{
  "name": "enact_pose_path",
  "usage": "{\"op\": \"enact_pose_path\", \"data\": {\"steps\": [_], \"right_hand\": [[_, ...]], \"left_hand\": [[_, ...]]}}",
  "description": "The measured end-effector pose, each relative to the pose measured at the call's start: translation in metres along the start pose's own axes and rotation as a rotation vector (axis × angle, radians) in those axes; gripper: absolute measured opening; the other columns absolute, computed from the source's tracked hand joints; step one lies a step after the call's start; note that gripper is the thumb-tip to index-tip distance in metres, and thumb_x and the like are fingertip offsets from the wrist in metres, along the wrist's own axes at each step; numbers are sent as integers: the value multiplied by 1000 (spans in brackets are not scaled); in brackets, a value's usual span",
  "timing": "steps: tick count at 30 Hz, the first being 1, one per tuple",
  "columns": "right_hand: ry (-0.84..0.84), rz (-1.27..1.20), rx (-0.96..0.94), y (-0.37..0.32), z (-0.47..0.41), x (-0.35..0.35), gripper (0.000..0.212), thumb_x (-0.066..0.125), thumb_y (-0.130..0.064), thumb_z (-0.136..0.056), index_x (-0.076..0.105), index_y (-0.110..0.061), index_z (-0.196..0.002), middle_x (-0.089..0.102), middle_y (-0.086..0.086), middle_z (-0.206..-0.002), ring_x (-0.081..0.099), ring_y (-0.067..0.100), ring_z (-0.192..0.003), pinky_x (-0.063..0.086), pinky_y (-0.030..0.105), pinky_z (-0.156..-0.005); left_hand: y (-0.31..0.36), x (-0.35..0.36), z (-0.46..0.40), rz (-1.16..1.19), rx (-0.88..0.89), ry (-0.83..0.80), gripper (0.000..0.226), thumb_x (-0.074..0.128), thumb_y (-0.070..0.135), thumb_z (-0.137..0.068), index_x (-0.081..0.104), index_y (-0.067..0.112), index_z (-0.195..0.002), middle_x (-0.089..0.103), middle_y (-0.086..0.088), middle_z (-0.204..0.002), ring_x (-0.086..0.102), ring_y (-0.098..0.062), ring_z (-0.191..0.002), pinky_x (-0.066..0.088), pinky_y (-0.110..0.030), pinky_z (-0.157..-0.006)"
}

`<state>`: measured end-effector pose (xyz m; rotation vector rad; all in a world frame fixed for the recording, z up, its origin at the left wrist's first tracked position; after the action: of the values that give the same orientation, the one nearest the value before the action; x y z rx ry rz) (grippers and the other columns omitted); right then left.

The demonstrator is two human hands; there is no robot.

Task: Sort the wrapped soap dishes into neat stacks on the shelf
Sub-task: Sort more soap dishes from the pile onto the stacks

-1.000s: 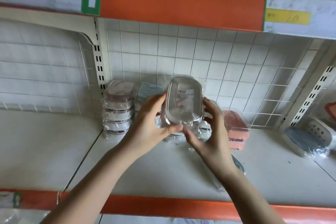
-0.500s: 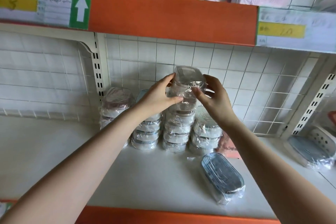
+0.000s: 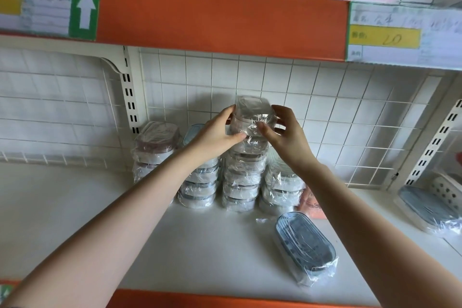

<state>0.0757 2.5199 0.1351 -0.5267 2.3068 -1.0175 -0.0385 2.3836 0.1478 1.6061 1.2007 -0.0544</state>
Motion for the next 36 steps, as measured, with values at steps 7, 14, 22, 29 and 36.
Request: {"op": "enact_pose_path", "data": {"steps": [7,14,22,29,36], "right_hand": [[47,125,0,-3,10,-2,57,64,-38,-88,42,-12,-135,46,5,-134,50,11,-114,47,30,-93],[223,184,27,8,83,-21,18,55,-20,-94,58,-22,-112,60,-3,-111,60,9,-100,54,37,-82],[136,413,132,55,184,-35,31,54,-37,-84,59,-17,-107,52,-7,-101,57,22,-98,47,39,-87],[126,457,322,73,220,-32,70,49,-61,-73,53,-8,-119,47,11,-119,48,32,-111,41,40,-97],[100,417,411,68,220,-30,96,53,-69,-57,42,-8,-131,48,11,-121,42,28,-122,40,43,-101]], "left_hand": [[2,3,7,-147,33,26,61,61,21,-90,34,10,-143,39,-6,-146,34,-18,-134,25,-22,-106],[5,18,64,-187,280,442,40,43,14,-81,59,5,-116,60,-7,-112,51,-19,-106,33,-15,-94],[-16,97,138,-134,166,139,34,45,22,-83,62,14,-111,64,2,-106,59,-13,-99,46,-25,-86],[-18,136,161,-149,-44,15,37,47,26,-87,57,15,-121,60,1,-120,57,-17,-109,45,-30,-89],[-13,154,173,-120,-82,-63,40,56,26,-90,49,21,-129,53,5,-126,51,-12,-115,39,-25,-92]]}}
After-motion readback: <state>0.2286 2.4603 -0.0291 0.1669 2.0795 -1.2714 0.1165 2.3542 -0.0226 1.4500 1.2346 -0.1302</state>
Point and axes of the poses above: each hand's wrist, its own z-axis away from the middle knuckle, its own x-axis out of the palm, y = z × x, the point moved 1 cm from there along -z, towards the middle knuckle
